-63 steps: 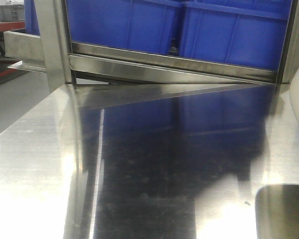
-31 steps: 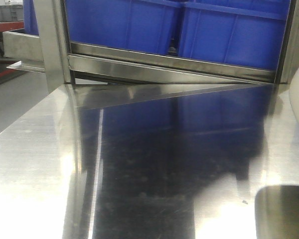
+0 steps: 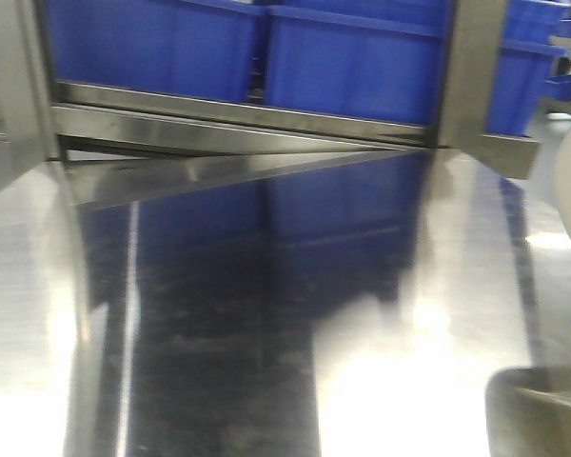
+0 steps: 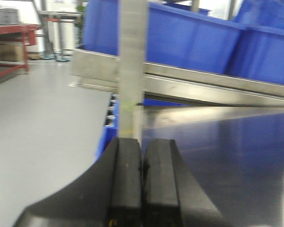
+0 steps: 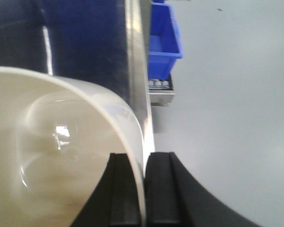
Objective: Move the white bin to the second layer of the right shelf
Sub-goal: 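Drive away from the table holding the bin in the right gripper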
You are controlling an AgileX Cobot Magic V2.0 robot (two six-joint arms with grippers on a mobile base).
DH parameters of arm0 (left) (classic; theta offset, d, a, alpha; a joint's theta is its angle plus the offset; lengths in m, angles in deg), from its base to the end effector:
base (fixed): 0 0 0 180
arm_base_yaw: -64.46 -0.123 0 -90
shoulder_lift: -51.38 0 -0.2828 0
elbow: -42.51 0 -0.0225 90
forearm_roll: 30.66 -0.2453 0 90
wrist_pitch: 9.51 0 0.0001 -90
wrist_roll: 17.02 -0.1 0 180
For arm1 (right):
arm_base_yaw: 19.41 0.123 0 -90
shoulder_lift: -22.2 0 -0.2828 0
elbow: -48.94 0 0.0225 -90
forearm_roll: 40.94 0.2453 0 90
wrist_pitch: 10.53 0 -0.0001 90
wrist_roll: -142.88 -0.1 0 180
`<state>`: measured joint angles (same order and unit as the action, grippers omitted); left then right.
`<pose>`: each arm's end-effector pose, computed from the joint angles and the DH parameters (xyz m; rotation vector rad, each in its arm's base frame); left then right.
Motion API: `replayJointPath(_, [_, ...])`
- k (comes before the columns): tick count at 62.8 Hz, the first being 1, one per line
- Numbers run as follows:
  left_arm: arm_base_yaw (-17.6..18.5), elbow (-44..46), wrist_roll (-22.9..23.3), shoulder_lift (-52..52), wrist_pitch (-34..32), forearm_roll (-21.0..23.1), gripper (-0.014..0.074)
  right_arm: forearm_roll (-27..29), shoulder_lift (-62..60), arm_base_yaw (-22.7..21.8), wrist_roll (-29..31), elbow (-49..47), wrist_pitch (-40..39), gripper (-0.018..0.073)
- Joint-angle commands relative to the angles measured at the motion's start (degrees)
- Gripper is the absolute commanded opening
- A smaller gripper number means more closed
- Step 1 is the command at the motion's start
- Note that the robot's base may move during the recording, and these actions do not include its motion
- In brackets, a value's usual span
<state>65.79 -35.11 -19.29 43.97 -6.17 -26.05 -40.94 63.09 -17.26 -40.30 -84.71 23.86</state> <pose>0.0619 -0.0019 0.2059 -0.0098 1.5424 -0.0543 0.1152 0.0043 0.2899 0.0191 2.1233 0.0551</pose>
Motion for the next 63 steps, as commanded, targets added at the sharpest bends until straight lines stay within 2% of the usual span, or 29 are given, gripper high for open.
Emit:
replayJointPath(1, [0.4,-1.6,0.3,0.9,-4.8,0.3,0.0085,0.0,-0.2,-0.2,0.2,-1.5,-5.0,0.0055])
replayJointPath(63, [0.4,-1.6,0.3,0.9,-4.8,0.3,0.0085,0.0,-0.2,-0.2,0.2,-1.5,-5.0,0.0055])
